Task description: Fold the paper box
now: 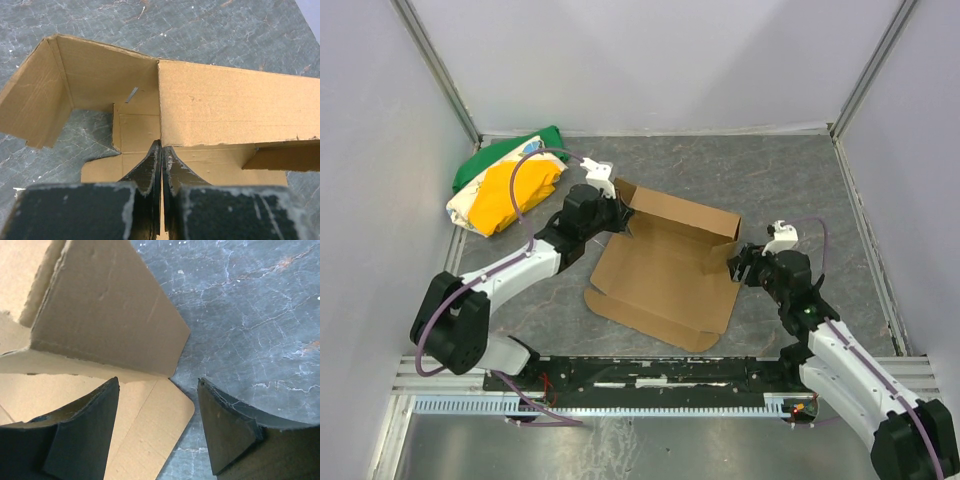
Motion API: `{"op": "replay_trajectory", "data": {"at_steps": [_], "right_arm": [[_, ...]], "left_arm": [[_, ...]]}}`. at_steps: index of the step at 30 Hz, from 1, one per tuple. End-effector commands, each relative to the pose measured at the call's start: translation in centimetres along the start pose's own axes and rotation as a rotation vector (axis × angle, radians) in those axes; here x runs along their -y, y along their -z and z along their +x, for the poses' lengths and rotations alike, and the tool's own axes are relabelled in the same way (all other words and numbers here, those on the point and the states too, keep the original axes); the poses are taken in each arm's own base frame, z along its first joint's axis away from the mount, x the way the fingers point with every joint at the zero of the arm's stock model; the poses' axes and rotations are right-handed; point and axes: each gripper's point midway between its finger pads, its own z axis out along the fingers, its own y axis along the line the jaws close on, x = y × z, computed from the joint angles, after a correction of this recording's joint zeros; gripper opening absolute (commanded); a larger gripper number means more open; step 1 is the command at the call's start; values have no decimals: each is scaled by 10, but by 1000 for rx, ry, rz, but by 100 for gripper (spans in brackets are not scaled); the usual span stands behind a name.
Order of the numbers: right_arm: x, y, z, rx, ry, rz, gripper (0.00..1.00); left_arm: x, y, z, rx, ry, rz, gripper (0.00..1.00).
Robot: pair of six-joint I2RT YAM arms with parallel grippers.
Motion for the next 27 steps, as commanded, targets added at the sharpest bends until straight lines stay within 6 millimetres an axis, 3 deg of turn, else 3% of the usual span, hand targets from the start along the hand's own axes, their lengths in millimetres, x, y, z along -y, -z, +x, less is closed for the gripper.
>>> {"op": "replay_trajectory", "data": {"at_steps": [1, 11, 22, 27], "right_arm": [[-5, -2, -34, 184, -33, -11, 72], [-39, -19, -40, 182, 10, -151, 72], [-36, -22, -48, 239, 57, -90, 74], [-40, -27, -47, 266, 77, -76, 69]], "left_arm": [[5, 9, 7, -15, 19, 24, 3], [10, 11, 0, -15, 27, 31, 3], [15, 14, -6, -14, 42, 39, 3], [19, 16, -6, -18, 48, 50, 3]]}}
